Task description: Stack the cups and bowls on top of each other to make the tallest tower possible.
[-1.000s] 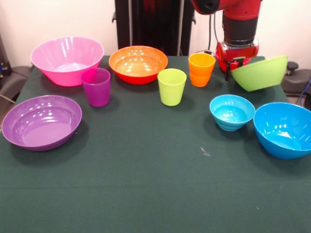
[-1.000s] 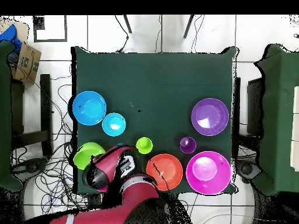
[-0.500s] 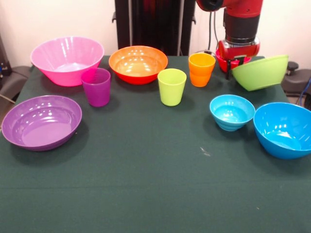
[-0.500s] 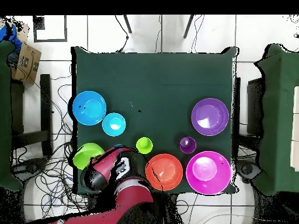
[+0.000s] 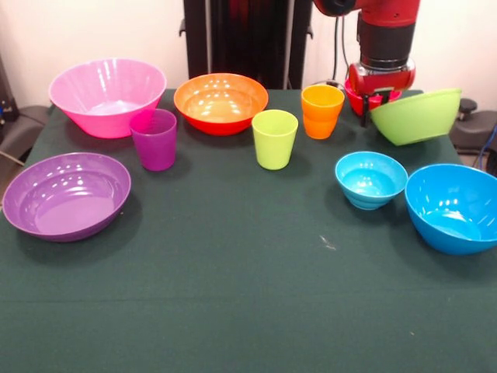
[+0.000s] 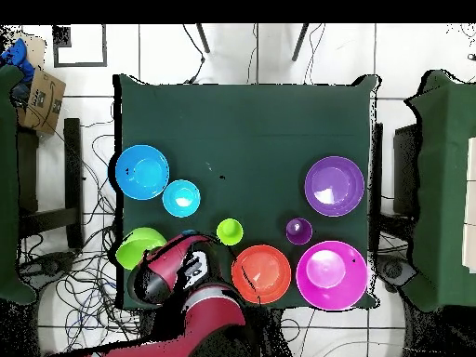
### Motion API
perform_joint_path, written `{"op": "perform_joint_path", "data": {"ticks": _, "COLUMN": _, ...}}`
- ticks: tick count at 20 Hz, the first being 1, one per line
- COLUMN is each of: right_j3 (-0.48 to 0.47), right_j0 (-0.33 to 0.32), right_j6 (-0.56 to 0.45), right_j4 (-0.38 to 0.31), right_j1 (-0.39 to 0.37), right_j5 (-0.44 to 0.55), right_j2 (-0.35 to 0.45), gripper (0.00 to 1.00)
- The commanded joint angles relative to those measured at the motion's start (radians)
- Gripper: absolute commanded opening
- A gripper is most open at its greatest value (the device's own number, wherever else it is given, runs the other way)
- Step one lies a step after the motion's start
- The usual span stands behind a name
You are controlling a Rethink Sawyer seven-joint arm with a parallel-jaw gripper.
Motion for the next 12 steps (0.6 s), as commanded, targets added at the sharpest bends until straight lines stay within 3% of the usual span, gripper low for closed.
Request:
{"op": "perform_joint_path", "data": {"ticks": 1, "right_j3": 0.031, "right_j0": -0.008, "right_j6": 0.067, "right_j4": 0.038, "right_j1": -0.013, "right_j5": 0.044, "right_j2": 0.038, "gripper": 0.00}}
{"op": "perform_joint_path", "data": {"ticks": 10, "right_j3": 0.041, "right_j0": 0.025, "right_j6": 0.065, "right_j4": 0.033, "right_j1": -0.069, "right_j5": 0.037, "right_j2": 0.001, "gripper": 0.00}}
{"op": "perform_joint_path", "data": {"ticks": 12, "right_j3": 0.048, "right_j0": 0.006, "right_j6": 0.053, "right_j4": 0.041, "right_j1": -0.082, "right_j5": 0.056, "right_j2": 0.017, "gripper": 0.00}}
